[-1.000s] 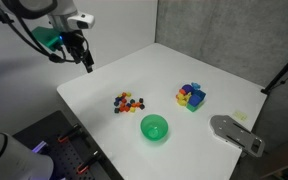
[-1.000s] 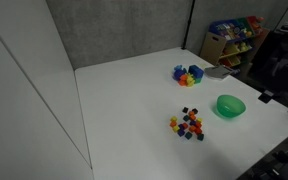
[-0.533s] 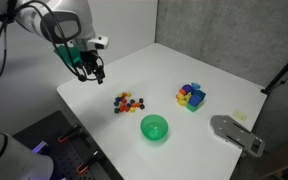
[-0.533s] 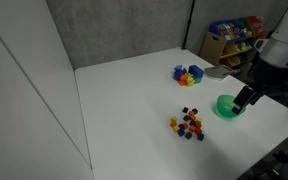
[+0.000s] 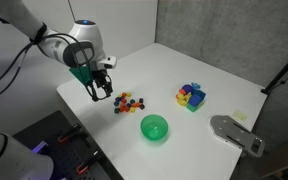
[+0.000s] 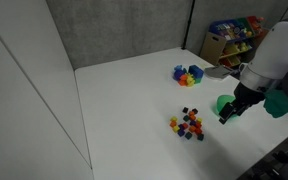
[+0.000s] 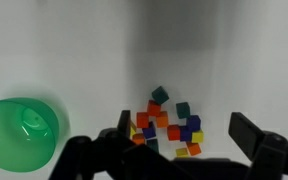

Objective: Put the blue block inside the bowl

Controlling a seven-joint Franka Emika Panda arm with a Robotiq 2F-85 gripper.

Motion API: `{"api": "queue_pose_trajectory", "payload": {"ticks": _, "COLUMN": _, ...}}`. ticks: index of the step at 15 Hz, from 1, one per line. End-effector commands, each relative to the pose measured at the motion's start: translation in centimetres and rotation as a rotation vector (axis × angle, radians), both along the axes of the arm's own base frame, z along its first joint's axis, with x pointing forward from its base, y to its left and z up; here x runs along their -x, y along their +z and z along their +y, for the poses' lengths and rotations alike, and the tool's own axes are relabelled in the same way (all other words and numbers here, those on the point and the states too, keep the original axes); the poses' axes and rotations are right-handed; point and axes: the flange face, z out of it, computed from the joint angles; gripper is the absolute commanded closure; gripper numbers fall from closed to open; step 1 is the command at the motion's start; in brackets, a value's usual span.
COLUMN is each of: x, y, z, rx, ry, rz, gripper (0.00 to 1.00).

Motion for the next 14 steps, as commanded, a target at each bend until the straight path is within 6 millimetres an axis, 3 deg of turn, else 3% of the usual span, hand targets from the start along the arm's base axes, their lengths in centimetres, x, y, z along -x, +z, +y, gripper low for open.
{"api": "queue_pose_trajectory", "payload": {"ticks": 1, "x": -0.7, "y": -1.8, "z": -0.8, "rx": 0.011, "ry": -0.053, "rz": -0.005, "gripper": 0.0}}
{"api": "queue_pose_trajectory", "payload": {"ticks": 5, "x": -0.1, "y": -2.0, "z": -0.6, "rx": 0.004, "ry": -0.027, "rz": 0.013, "gripper": 0.0}}
{"api": "queue_pose_trajectory", "payload": {"ticks": 14, "x": -1.1, "y": -8.4, "z": -2.6, "rx": 0.005, "ry": -0.135, "rz": 0.039, "gripper": 0.0}}
